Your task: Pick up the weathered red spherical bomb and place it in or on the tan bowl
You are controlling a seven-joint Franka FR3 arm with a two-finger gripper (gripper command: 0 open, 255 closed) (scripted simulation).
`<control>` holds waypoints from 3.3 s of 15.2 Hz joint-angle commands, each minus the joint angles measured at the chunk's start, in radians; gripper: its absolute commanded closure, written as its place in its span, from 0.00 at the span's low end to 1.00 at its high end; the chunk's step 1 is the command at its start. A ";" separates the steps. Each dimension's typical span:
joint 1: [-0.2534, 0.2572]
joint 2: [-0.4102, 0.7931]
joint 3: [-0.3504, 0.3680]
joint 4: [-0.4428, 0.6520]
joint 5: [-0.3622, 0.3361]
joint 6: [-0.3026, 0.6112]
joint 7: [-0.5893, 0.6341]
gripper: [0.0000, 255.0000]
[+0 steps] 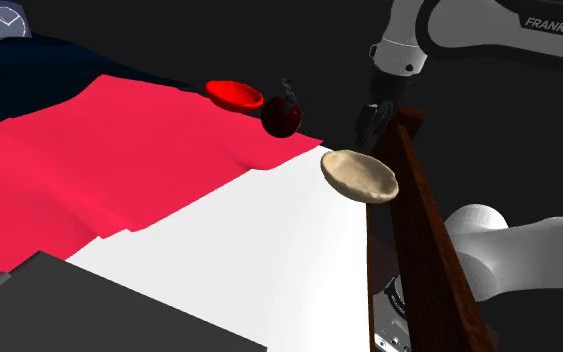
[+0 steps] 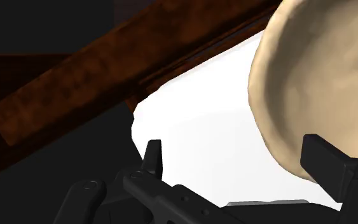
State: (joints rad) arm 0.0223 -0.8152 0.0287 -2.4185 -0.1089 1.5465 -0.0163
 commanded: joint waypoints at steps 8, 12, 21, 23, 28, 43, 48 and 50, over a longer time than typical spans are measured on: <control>0.080 0.265 -0.020 0.262 -0.011 0.012 -0.211 0.00; 0.121 0.406 -0.018 0.427 -0.007 -0.007 -0.330 0.00; 0.183 0.645 0.007 0.734 0.005 -0.068 -0.533 0.00; 0.182 0.635 0.006 0.697 0.005 -0.040 -0.533 0.00; 0.180 0.616 0.002 0.614 0.005 0.024 -0.532 0.00; 0.180 0.617 0.002 0.615 0.005 0.023 -0.532 1.00; 0.180 0.626 0.002 0.666 0.005 -0.018 -0.536 1.00; 0.180 0.634 0.003 0.702 0.004 -0.046 -0.538 1.00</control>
State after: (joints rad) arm 0.2027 -0.1853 0.0312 -1.7347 -0.1042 1.5139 -0.5532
